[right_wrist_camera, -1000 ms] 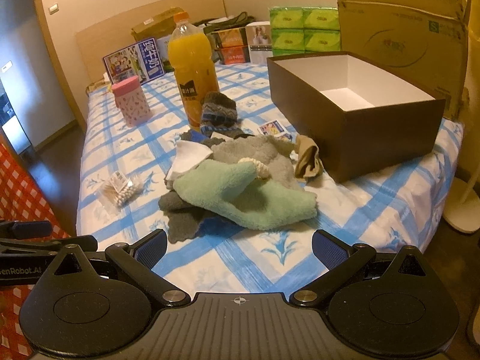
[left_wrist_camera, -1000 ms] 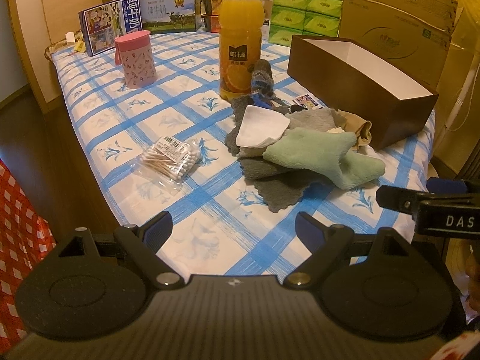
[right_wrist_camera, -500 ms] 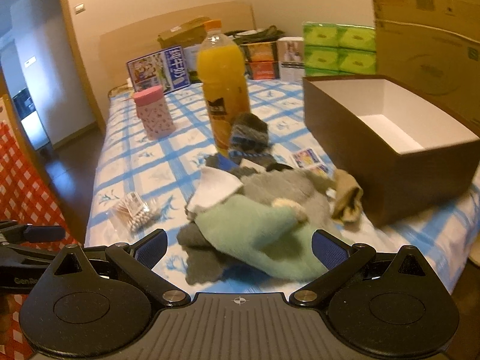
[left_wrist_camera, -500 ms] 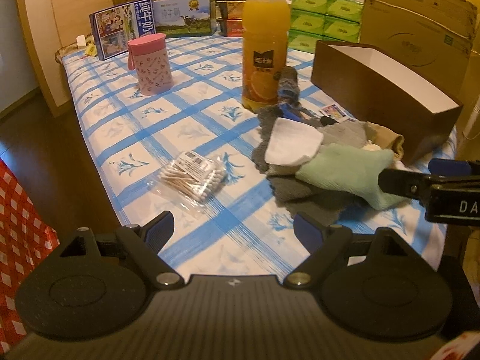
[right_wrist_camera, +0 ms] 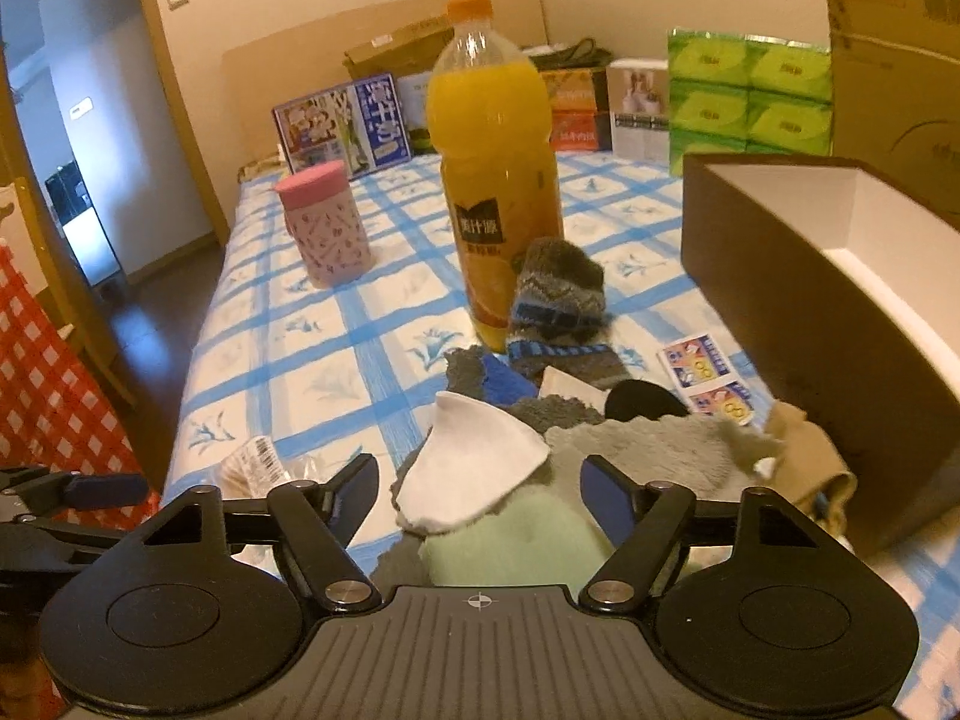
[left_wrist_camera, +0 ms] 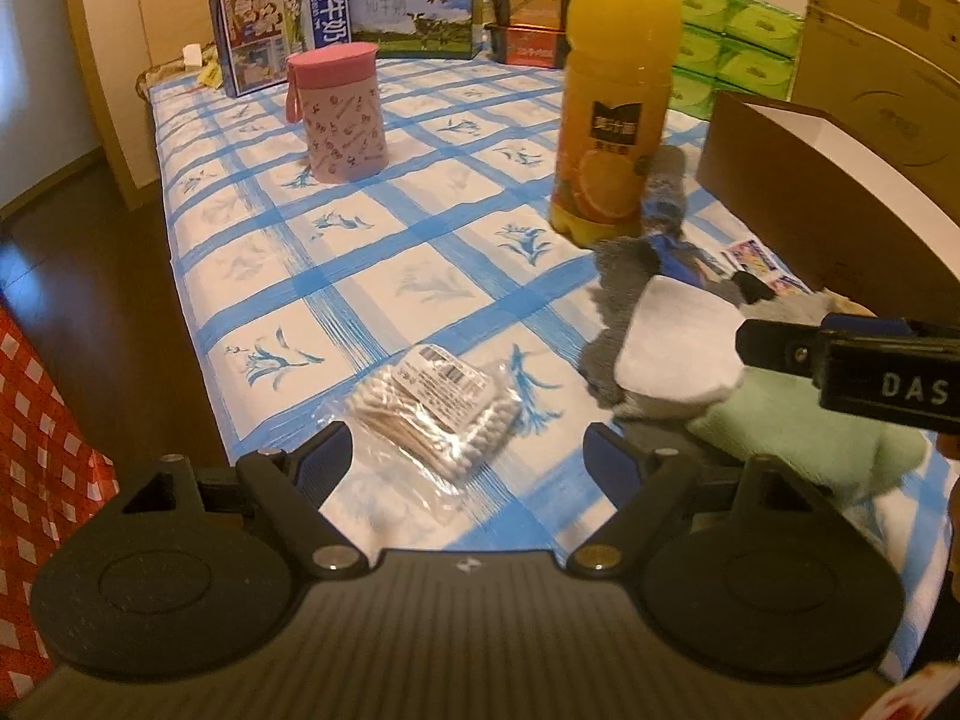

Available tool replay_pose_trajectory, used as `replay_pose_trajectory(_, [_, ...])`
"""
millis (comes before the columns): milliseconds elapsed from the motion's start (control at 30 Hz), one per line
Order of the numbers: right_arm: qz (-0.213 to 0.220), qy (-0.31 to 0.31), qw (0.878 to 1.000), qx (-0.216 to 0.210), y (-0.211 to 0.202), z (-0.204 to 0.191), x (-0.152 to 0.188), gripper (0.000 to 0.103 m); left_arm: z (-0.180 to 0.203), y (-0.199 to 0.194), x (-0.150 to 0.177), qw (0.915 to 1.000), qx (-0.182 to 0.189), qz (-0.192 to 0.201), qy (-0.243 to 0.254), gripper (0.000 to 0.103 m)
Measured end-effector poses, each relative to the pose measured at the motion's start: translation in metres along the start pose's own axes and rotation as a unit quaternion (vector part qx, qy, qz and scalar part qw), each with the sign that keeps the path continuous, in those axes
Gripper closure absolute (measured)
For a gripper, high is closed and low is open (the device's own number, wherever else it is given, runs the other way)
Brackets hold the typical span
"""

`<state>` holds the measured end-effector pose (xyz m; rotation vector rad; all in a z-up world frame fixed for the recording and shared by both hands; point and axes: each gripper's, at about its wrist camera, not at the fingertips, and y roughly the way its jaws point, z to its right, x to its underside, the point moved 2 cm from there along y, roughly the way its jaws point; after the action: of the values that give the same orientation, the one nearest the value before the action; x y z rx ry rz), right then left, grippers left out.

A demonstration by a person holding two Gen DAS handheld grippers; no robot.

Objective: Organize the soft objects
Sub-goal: 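Grasp the cotton swab bag with the left tool while the right tool grasps the white cloth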

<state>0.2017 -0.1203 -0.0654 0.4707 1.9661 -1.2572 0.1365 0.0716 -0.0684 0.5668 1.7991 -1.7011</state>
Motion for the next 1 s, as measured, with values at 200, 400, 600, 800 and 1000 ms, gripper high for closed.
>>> replay_pose_trajectory(200, [-0.028,0.017,0.999,0.009,0.033,0.006,-0.003,0.040,-0.009,0.021,-0.003,0.9998,-0.005,-0.011,-0.012,0.020])
replay_pose_trajectory(400, [-0.045,0.028,0.998,0.018,0.056,0.012,-0.002,0.053,-0.017,0.036,-0.003,0.9993,-0.011,-0.022,-0.027,0.020])
replay_pose_trajectory(600, [-0.034,0.008,0.999,0.023,0.058,0.010,-0.001,0.092,-0.022,0.043,-0.002,0.9986,-0.012,-0.029,-0.043,0.020])
replay_pose_trajectory(800, [0.013,0.013,1.000,0.011,0.037,0.010,-0.010,0.100,-0.027,0.047,-0.002,0.9973,-0.007,-0.032,-0.066,0.020])
replay_pose_trajectory(1000, [0.037,0.022,0.999,0.010,0.029,0.016,-0.022,0.100,-0.033,0.064,-0.006,0.9909,0.007,-0.050,-0.125,0.020])
